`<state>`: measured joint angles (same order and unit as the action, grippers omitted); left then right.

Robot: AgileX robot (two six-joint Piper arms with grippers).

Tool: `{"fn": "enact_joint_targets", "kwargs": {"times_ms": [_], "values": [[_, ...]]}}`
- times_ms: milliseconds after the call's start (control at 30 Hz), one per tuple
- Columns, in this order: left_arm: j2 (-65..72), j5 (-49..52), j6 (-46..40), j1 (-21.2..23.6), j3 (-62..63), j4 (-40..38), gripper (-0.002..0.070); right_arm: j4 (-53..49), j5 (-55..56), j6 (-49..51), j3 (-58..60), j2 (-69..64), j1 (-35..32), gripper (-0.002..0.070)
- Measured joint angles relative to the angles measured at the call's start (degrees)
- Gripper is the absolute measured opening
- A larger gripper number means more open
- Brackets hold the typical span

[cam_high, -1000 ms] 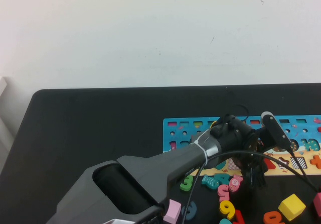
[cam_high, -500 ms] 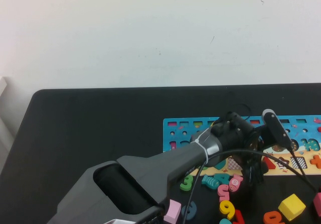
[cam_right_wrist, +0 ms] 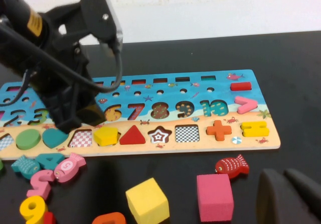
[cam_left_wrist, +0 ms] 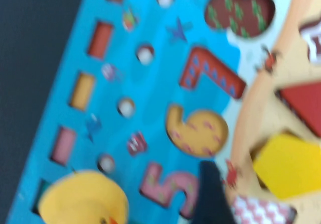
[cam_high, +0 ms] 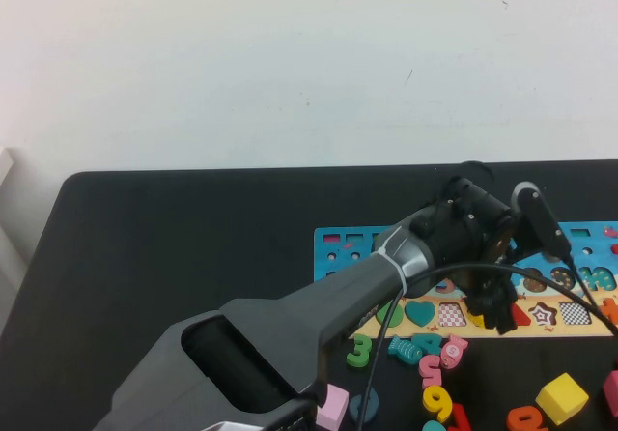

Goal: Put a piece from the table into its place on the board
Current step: Place the "Pentagon" into the hole of the Pentagon

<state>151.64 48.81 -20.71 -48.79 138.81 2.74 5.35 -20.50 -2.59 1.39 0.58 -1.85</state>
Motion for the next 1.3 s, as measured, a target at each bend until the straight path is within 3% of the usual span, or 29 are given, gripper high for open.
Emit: {"fn": "enact_joint_targets", "kwargs": {"times_ms": [133, 267, 1300], "values": [[0.0, 4.3, 0.3, 0.0, 0.0, 0.0, 0.0117, 0.0, 0.0, 0.0, 0.0, 0.0, 0.0, 0.0019], [0.3, 4.2, 0.8, 0.0, 0.0, 0.4, 0.0023, 0.0, 0.0, 0.0, 0.0, 0.0, 0.0, 0.0019], [4.0, -2.5, 3.0, 1.2, 0.0, -0.4, 0.0, 0.0, 0.0, 0.0, 0.0, 0.0, 0.0, 0.0019]]}}
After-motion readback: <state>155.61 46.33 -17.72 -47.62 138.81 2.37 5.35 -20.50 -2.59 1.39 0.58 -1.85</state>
